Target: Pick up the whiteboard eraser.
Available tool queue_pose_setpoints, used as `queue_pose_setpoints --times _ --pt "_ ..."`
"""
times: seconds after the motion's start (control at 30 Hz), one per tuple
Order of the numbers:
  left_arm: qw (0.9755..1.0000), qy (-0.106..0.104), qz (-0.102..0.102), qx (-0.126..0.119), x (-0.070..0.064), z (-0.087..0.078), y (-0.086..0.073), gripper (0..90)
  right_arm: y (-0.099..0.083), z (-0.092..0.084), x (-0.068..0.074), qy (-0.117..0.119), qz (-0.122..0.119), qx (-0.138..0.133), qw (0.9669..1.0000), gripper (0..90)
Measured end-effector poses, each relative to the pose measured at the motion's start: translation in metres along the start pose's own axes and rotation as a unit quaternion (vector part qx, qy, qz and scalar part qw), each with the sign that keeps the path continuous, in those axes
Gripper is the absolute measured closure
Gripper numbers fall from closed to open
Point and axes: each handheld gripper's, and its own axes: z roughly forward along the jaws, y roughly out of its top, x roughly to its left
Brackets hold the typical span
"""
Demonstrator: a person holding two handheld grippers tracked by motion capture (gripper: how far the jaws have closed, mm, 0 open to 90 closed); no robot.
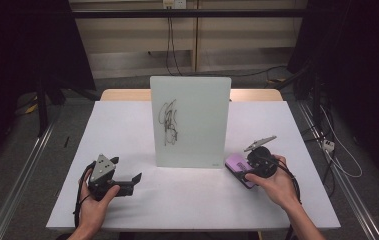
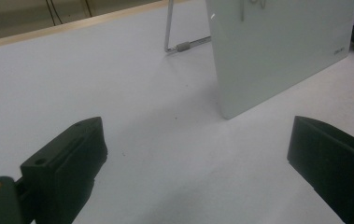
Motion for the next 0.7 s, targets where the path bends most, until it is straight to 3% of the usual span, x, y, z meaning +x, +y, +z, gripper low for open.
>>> queue_pose_setpoints --times 0.33,0.43,0.47,0.5,0.7 --pt "1.0 -0.002 0.0 -0.001 -0.001 -0.001 0.0 4.5 -0.002 -0.006 -0.001 0.015 0.004 -0.043 0.9989 41.8" --pt "1.0 -0.002 -0.001 -0.003 -0.001 -0.002 0.0 4.5 -0.003 -0.01 0.0 0.019 -0.016 -0.067 0.9975 41.8" --pt "1.0 -0.002 -0.001 -0.003 0.0 -0.001 0.0 4.5 -0.003 -0.011 0.002 0.004 -0.03 -0.074 0.9968 41.8" --pt "1.0 -0.003 -0.002 -0.003 -0.001 -0.001 0.0 4.5 -0.004 -0.012 0.003 0.007 -0.036 -0.081 0.9961 41.8" --pt "1.0 -0.003 -0.006 0.0 0.001 -0.001 -0.001 4.5 -0.004 -0.016 0.005 0.018 -0.048 -0.106 0.993 41.8"
